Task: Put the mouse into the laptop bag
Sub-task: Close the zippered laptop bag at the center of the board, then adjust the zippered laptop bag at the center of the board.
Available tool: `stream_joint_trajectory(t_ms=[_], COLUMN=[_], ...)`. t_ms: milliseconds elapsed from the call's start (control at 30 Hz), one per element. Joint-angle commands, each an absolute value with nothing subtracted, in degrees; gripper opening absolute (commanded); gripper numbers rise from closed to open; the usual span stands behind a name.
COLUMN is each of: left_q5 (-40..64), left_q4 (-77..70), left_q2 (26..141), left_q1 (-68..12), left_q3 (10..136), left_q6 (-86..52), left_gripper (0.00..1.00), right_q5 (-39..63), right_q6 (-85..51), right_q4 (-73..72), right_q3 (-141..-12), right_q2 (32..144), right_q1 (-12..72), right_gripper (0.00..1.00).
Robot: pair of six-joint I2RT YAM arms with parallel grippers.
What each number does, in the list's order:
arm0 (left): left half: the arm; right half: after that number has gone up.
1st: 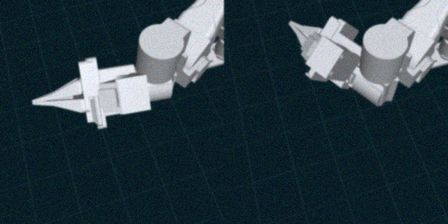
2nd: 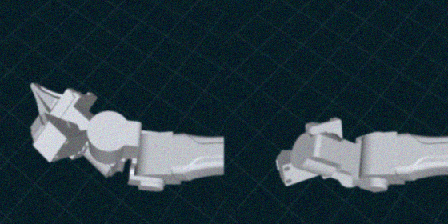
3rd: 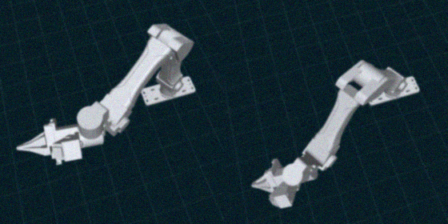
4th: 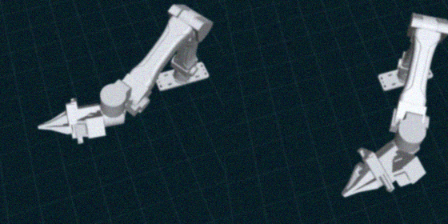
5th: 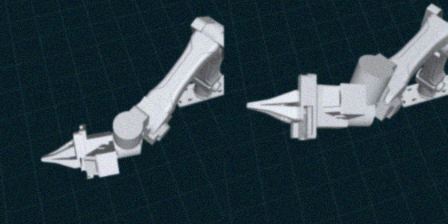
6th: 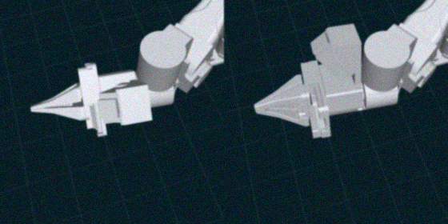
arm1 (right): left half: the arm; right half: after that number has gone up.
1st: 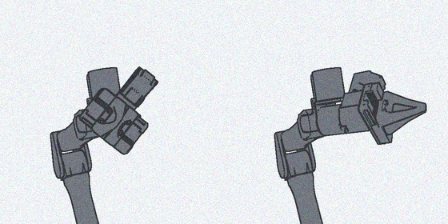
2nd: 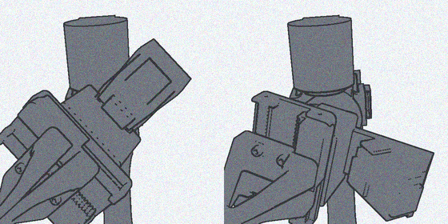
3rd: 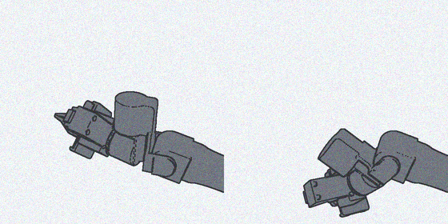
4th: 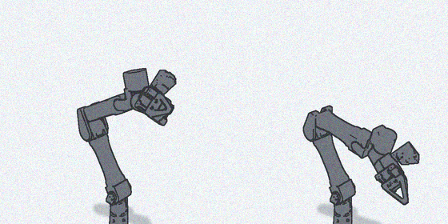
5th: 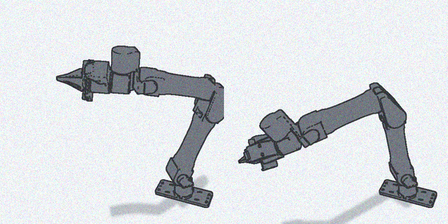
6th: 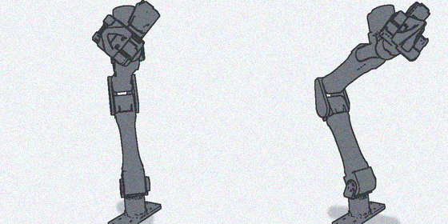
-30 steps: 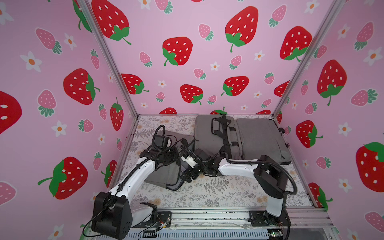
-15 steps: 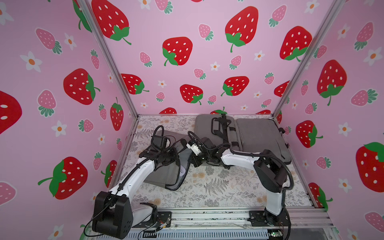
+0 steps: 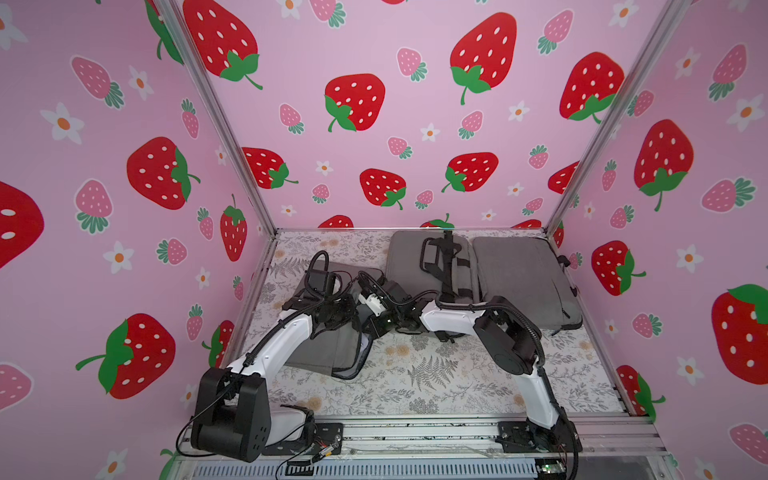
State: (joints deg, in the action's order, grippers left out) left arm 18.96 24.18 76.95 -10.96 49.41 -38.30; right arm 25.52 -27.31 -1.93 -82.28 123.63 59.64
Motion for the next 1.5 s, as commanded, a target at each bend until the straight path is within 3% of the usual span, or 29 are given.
stream_joint_trajectory(t_ms=[0,300,333,433,533,1033,1100,1200,1300,1467], left_q5=[21.0,20.8,21.1,22.0,21.3,8.4,5.7,3.7,3.9,1.7], left_q4=[21.2,21.0,21.2,22.8,27.3,54.0,57.4,60.6,59.3,52.8], left_q2=[78.6,79.2,78.9,76.7,71.8,42.4,39.2,35.0,33.6,36.9], left_q1=[-11.2,-11.2,-11.3,-11.3,-11.5,-11.6,-11.6,-11.6,-11.6,-11.5], left_q3=[52.5,52.8,52.3,50.6,49.7,38.4,37.1,35.6,33.2,30.8], left_q6=[-39.8,-39.9,-40.0,-40.3,-39.6,-49.7,-51.5,-53.8,-55.8,-57.3], left_gripper=[0.0,0.0,0.04,0.4,0.6,0.83,0.87,0.94,0.97,0.98], right_q5=[30.7,27.1,26.6,24.8,21.8,19.7,19.9,18.1,17.9,19.7], right_q6=[-23.3,-17.1,-17.7,-19.2,-19.2,-18.2,-18.5,-17.6,-15.9,-17.2], right_q4=[1.1,6.9,6.9,7.8,10.3,19.0,18.6,19.1,22.5,24.5], right_q3=[-84.2,-81.6,-80.6,-77.7,-75.8,-73.4,-76.8,-84.6,-95.4,-111.2], right_q2=[123.9,120.4,119.8,117.8,116.3,106.5,106.4,109.3,115.9,128.8], right_q1=[65.5,66.4,65.6,62.5,59.4,51.2,51.2,50.9,49.7,45.5], right_gripper=[0.0,0.0,0.0,0.0,0.0,0.0,0.07,0.32,0.5,0.62])
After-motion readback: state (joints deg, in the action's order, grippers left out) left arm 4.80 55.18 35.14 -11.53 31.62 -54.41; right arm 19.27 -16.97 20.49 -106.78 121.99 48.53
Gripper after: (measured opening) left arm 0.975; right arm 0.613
